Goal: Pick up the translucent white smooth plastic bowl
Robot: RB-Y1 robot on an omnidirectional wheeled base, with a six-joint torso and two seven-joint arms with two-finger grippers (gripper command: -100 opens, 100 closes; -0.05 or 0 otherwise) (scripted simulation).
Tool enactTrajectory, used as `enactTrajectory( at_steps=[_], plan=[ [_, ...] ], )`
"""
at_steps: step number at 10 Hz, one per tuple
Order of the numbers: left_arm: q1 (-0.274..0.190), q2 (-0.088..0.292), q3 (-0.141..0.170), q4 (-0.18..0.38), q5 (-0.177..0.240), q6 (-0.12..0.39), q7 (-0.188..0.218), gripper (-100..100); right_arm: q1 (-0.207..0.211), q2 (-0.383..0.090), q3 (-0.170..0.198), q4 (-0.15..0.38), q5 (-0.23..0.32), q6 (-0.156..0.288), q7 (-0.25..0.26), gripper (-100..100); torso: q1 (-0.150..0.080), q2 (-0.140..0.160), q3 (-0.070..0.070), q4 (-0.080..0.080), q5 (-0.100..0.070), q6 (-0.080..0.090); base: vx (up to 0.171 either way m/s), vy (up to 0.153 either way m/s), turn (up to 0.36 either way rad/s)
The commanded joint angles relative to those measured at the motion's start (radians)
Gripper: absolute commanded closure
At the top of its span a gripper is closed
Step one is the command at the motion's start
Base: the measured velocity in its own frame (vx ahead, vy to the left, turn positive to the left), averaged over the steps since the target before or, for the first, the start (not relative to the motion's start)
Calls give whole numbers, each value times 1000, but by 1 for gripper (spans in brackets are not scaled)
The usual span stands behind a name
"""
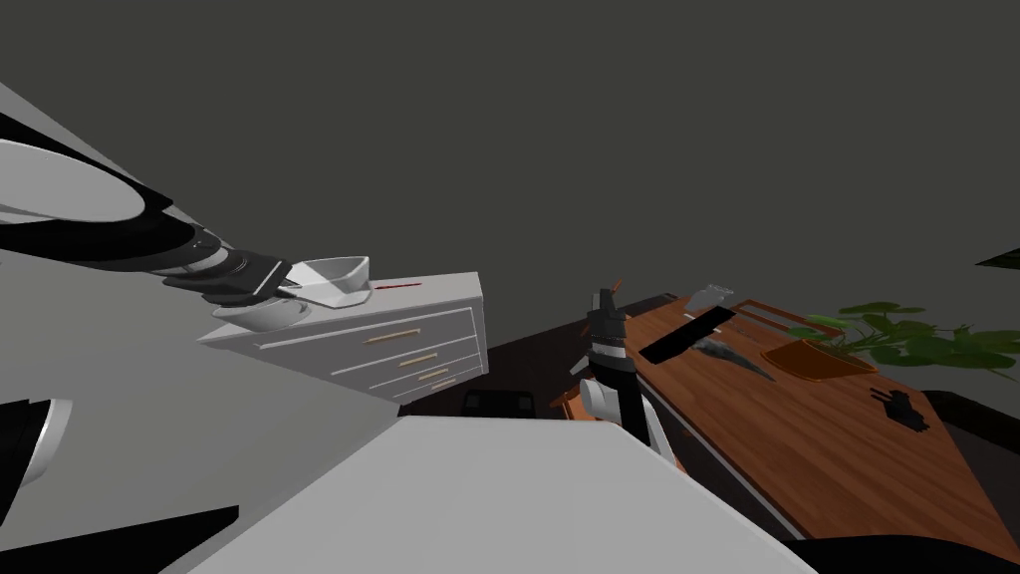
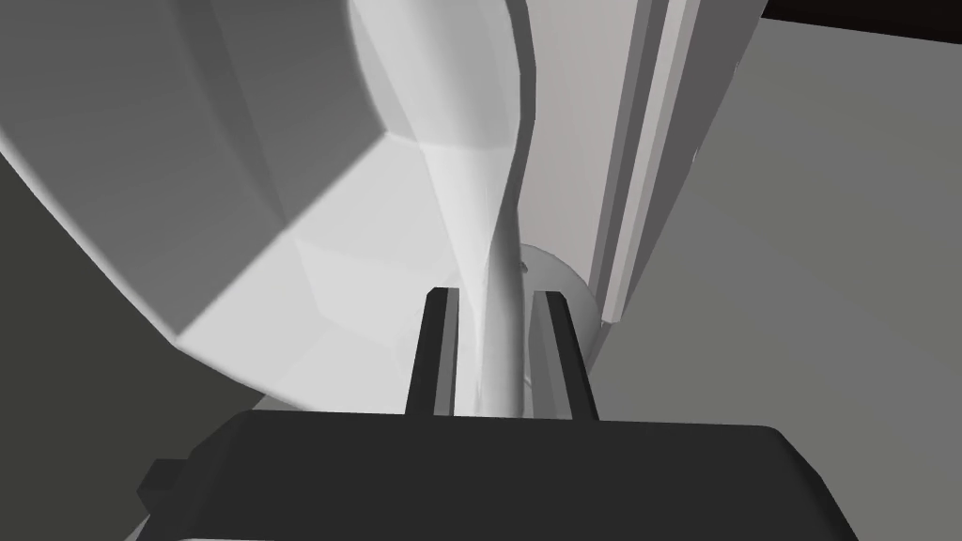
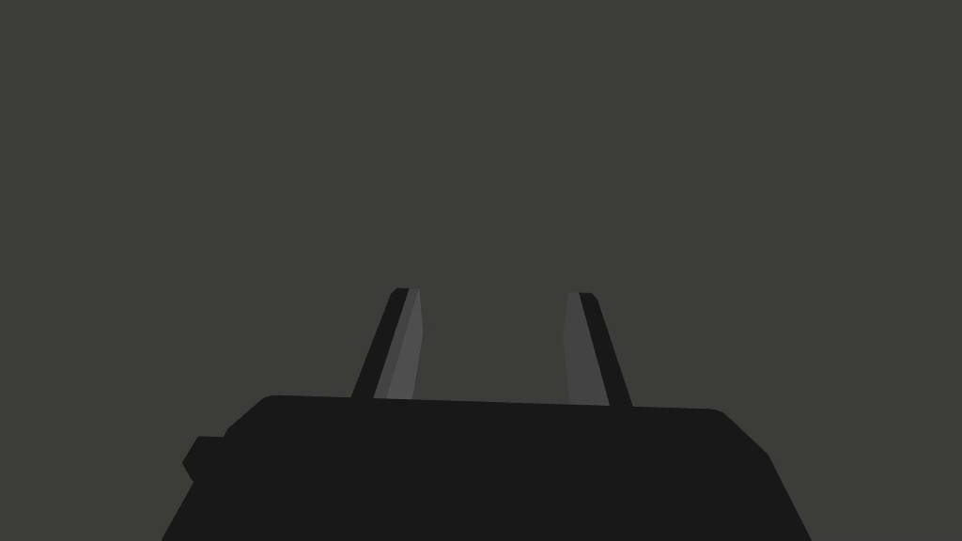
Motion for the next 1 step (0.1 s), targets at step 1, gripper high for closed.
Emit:
enactTrajectory(
  at_steps=[1],
  plan=[
    [0, 0, 0, 0, 0, 0, 0, 0, 0, 0, 0, 0, 0, 0, 0, 0, 0, 0, 0, 0, 0, 0, 0, 0, 0]
  ],
)
